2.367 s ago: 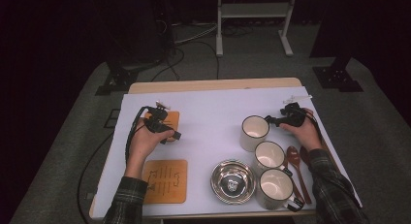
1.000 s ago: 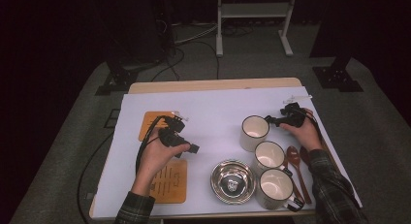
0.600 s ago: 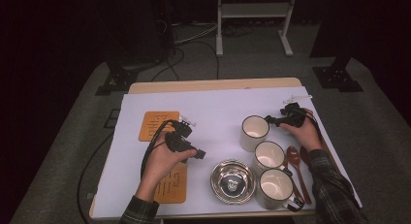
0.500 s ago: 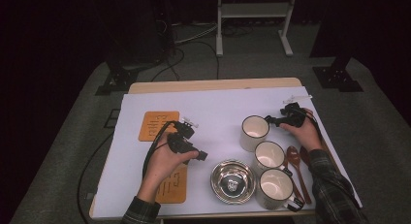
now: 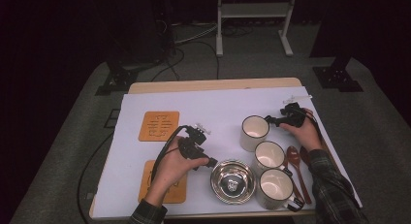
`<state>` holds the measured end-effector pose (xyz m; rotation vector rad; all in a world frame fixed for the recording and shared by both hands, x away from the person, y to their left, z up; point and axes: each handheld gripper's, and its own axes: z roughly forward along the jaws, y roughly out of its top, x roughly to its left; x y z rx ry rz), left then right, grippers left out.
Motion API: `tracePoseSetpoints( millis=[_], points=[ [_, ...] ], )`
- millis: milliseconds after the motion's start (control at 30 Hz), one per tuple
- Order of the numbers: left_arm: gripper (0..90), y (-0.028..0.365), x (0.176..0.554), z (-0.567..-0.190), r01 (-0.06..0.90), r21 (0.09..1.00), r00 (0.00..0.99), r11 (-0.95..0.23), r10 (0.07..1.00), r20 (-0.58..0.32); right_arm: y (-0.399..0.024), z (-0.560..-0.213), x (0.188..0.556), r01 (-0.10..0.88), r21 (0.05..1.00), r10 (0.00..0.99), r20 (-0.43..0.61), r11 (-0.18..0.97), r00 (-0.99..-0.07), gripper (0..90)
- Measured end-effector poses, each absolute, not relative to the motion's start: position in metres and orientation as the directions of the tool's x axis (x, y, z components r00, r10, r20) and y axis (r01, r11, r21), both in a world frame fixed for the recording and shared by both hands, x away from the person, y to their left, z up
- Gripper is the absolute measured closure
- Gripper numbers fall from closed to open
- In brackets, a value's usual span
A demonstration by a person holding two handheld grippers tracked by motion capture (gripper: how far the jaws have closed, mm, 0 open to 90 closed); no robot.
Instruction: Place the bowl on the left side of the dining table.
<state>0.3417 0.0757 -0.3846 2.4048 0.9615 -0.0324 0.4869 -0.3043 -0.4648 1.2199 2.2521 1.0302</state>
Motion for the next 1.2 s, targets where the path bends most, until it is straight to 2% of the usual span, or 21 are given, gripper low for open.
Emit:
tracePoseSetpoints(
  millis=[767, 1200],
  points=[
    [31.5, 0.046, 0.335, -0.412, 0.626, 0.440, 0.769, -0.644, 0.604, -0.211, -0.304, -0.465, 0.487, 0.556, 0.752, 0.834, 0.014, 0.355, -0.551, 26.6],
    [35.9, 0.040, 0.334, -0.422, 0.639, 0.374, 0.763, -0.672, 0.616, -0.195, -0.304, -0.465, 0.487, 0.556, 0.752, 0.834, 0.014, 0.355, -0.551, 26.6]
  ],
)
